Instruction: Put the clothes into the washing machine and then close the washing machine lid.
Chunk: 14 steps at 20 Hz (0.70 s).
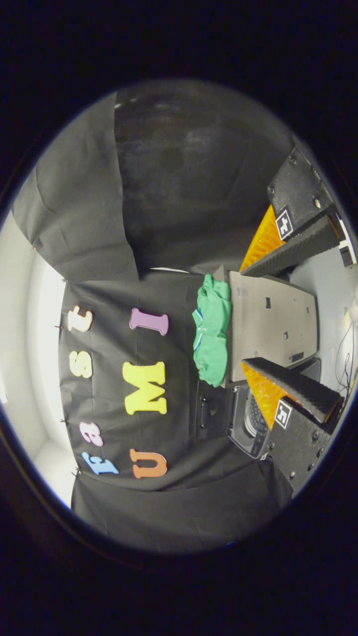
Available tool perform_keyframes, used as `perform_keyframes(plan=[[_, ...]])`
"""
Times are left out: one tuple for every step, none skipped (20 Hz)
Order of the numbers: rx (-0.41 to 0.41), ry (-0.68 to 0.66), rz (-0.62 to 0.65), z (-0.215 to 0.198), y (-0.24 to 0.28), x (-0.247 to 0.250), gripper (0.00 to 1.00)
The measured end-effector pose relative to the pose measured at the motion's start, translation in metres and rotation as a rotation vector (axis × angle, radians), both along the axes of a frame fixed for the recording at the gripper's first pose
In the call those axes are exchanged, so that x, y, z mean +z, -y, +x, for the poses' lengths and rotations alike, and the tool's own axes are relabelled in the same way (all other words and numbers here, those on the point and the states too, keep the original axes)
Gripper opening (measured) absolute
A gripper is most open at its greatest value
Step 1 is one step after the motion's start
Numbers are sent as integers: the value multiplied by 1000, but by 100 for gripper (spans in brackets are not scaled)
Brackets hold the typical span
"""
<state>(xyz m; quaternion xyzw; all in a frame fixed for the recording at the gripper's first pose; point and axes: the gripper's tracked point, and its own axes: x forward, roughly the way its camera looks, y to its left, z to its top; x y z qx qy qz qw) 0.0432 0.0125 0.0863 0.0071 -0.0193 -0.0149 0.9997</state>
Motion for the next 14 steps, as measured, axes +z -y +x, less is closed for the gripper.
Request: perform_keyframes(plan=[[1, 7, -3, 10, 1, 11, 100], [0, 15, -8, 19, 2, 21, 100], [-2, 28, -11, 30, 3, 36, 100], [-5, 35, -15, 43, 5, 50, 100], [2, 44, -15, 55, 5, 61, 100], [6, 43, -9, 67, 4, 73, 100], [0, 33, -4, 83, 6, 82, 100], [9, 33, 3, 99, 5, 90, 100], [16, 35, 8, 114, 3, 101, 100], [17, 27, 10, 132, 2, 109, 100], [26, 27, 11, 148, 0, 115, 100], [38, 29, 11, 164, -3, 124, 100], [49, 25, 6, 183, -8, 131, 100], [55, 12, 0, 203, -11, 137, 100]])
